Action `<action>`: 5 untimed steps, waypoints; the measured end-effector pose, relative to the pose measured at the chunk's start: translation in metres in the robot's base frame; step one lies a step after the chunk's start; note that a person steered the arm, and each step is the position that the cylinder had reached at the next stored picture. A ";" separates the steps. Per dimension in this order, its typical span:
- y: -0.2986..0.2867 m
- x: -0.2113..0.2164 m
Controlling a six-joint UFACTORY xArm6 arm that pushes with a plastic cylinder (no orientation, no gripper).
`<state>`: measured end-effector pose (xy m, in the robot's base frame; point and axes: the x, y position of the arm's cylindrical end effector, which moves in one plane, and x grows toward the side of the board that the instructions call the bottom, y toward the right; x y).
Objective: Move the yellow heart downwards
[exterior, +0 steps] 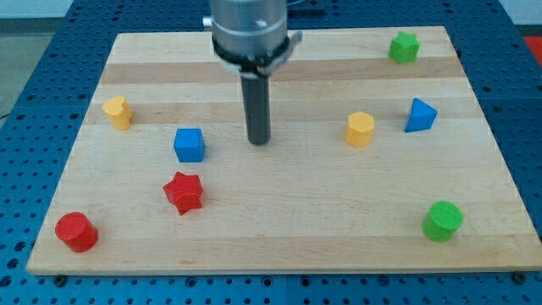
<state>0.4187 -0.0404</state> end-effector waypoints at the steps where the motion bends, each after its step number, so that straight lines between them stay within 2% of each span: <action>1: -0.037 -0.040; 3: -0.159 -0.054; 5: -0.210 -0.066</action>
<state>0.3528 -0.2506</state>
